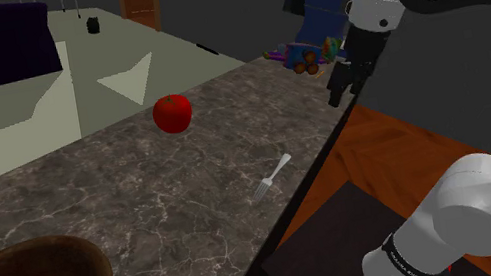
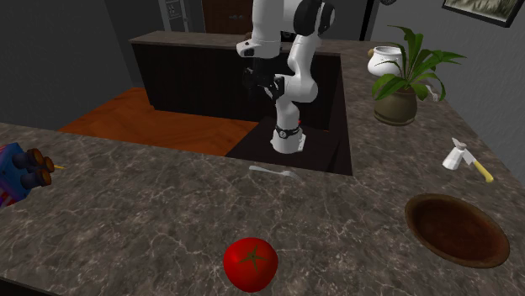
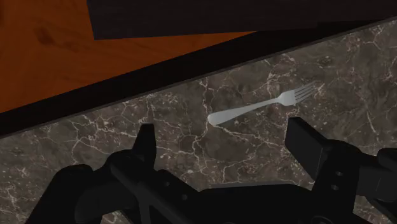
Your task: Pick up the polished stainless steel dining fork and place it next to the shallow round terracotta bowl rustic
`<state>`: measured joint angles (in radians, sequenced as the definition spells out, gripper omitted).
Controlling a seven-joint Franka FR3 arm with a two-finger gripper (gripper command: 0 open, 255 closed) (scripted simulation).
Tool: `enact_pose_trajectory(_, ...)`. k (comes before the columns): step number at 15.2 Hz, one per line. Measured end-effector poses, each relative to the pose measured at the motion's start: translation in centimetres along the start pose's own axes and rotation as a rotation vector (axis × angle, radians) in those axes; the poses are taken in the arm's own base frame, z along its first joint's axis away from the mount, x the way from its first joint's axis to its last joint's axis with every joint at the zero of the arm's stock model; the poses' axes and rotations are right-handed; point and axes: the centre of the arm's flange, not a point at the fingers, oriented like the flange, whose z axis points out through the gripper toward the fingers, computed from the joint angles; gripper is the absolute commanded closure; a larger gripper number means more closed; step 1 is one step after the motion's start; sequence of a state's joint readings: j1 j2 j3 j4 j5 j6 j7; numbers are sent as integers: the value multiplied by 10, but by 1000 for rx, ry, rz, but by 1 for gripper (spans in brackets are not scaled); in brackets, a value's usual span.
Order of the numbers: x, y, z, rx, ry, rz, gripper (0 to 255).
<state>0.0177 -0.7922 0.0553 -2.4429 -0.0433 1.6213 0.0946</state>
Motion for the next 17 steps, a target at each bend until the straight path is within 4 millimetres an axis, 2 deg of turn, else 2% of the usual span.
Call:
enact_pose_trajectory(2, -2, -4, 6, -1, 2, 28, 0)
enact_pose_trajectory(4, -4, -16, 26, -3, 9, 134, 0)
enact_pose_trajectory(11, 8, -68, 99, -8, 41, 605, 0)
enact_pose_trajectory(17, 42, -103, 163, -15, 70, 1015, 0)
